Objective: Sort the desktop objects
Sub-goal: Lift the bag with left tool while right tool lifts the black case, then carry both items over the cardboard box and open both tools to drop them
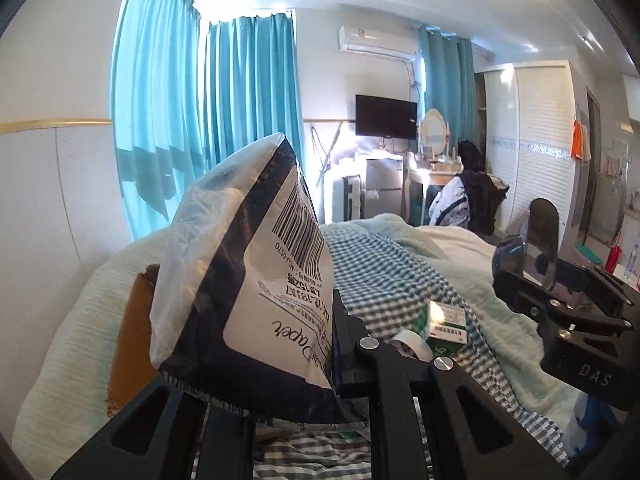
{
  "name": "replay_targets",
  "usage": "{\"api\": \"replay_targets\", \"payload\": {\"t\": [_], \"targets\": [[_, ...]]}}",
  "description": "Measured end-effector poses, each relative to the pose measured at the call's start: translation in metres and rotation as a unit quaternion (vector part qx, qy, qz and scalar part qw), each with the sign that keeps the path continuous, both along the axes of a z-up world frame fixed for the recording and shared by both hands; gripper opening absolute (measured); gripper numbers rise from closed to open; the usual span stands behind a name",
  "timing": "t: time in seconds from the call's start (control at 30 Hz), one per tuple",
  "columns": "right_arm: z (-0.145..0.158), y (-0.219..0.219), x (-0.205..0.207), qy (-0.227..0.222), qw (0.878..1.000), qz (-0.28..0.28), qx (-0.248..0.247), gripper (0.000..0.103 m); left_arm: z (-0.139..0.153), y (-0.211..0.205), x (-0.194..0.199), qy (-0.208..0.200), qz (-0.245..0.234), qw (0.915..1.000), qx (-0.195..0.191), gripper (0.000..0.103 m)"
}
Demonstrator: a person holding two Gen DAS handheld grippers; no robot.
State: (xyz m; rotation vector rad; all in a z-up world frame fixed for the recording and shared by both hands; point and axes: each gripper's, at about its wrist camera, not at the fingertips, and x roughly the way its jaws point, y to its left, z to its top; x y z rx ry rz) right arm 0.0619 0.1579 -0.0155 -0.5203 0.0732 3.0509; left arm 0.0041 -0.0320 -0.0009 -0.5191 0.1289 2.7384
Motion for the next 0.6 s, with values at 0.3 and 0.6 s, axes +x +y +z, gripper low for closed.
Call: {"api": "replay_targets", "payload": {"t": [0.3, 0.6], "targets": [[0.027, -0.04, -0.014, 0.032, 0.999, 0.026, 0.002, 0.075, 0.012, -0.042, -0.017, 0.01, 0.036, 0.9992, 0.012, 0.013], [0.022, -0.081, -0.044, 0.03, 0.998, 0.057, 0.004, 0.075, 0.006, -0.063, -0.038, 0.016, 0.064, 0.9978, 0.003, 0.013]]}}
